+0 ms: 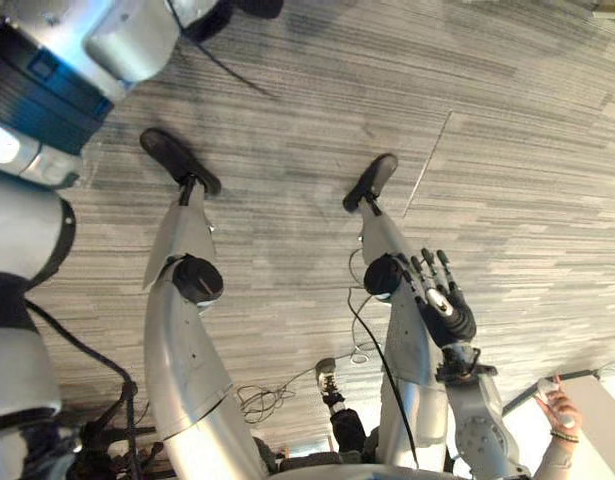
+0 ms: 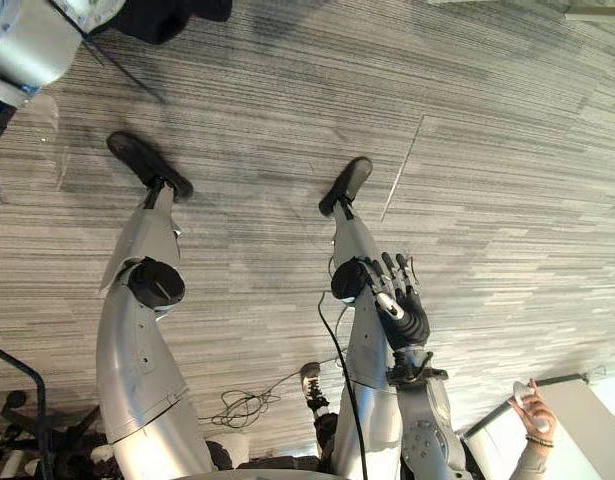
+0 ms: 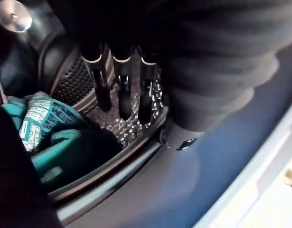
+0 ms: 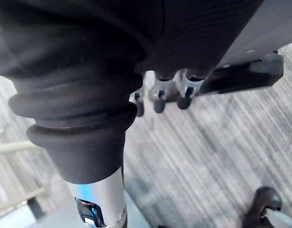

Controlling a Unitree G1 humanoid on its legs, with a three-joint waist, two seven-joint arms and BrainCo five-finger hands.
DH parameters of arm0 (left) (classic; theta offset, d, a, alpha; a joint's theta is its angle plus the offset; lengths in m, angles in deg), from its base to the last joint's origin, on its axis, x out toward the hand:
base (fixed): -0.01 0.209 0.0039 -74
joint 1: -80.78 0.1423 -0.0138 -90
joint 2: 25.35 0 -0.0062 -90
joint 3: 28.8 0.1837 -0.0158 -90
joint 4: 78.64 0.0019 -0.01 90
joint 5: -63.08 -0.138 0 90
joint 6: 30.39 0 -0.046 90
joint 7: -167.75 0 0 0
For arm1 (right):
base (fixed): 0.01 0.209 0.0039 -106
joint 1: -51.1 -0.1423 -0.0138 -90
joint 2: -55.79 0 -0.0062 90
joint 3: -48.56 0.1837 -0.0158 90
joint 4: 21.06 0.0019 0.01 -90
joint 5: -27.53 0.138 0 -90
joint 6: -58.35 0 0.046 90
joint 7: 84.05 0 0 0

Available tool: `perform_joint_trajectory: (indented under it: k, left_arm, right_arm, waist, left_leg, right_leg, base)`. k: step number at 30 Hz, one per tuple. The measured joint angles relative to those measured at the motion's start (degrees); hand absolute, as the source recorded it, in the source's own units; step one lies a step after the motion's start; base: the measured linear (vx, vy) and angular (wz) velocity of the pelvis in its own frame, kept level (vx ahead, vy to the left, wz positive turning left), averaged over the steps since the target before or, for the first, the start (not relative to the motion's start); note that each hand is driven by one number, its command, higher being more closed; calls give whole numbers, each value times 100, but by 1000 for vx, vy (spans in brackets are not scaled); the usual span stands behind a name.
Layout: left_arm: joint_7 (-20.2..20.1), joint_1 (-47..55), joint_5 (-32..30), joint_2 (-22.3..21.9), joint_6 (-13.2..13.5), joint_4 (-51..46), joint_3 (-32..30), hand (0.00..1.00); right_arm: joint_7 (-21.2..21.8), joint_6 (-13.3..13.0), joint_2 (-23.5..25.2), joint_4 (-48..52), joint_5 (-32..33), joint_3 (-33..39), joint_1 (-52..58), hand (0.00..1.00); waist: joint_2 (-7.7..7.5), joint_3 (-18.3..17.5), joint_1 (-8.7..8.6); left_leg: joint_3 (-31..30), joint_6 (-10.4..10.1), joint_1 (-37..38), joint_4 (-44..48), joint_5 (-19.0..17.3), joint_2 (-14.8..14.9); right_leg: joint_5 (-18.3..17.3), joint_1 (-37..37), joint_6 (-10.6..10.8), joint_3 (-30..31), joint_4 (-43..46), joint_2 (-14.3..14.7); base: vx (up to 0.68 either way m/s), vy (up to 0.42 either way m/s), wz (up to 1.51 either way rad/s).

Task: Pick up the laundry basket with both hands and put the clothes into the washing machine.

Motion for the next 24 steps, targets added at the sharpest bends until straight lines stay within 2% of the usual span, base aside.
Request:
perform_joint_trajectory:
  k: [6,13,15,17,20,22,24]
  left_arm:
    - [-228,-16,-195,83,-1,3,117,0]
    - [-244,7,-207,24,-11,32,3,0]
    - [-62,139,-210,-129,-41,51,-373,0]
    - [347,287,-223,-323,-228,44,-898,0]
    - [667,611,-235,-404,-473,-182,-1696,0]
    - [838,1345,-246,-405,-650,-811,-2583,0]
    - [878,1907,-283,-407,-724,-1284,-3103,0]
  right_arm:
    - [106,-80,-131,-3,10,47,31,0]
    - [126,-98,-136,5,-16,44,33,0]
    - [128,-129,-130,1,-15,6,33,0]
    - [131,-179,-111,0,-26,-99,33,0]
    - [130,-221,53,3,-42,-200,33,0]
    - [120,-229,161,3,-92,-247,34,0]
    - [112,-238,222,18,-156,-244,33,0]
  waist:
    - [2,-1,-1]
    - [3,-1,13]
    - [4,0,18]
    - [7,2,13]
    - [18,9,-1]
    - [28,11,5]
    - [31,10,17]
  left_leg:
    - [95,6,100,-73,-4,-7]
    - [138,41,166,-97,67,-28]
    - [141,41,172,-100,68,-31]
    - [142,54,201,-129,120,-43]
    - [158,136,366,-314,264,-123]
    - [168,94,524,-410,319,-138]
    - [166,117,600,-490,381,-166]
  right_leg:
    - [-2,55,-2,1,-25,-1]
    - [4,76,4,31,-13,2]
    - [4,78,3,36,-12,3]
    - [7,94,-3,37,-5,1]
    - [4,166,-10,59,10,-15]
    - [-30,257,-53,69,42,-8]
    - [-80,276,-85,74,113,-18]
  base:
    - [2,-66,3]
    - [-7,-68,0]
    - [-12,-75,1]
    - [-10,-64,1]
    - [-7,-65,8]
    - [-2,-91,7]
    - [0,-83,9]
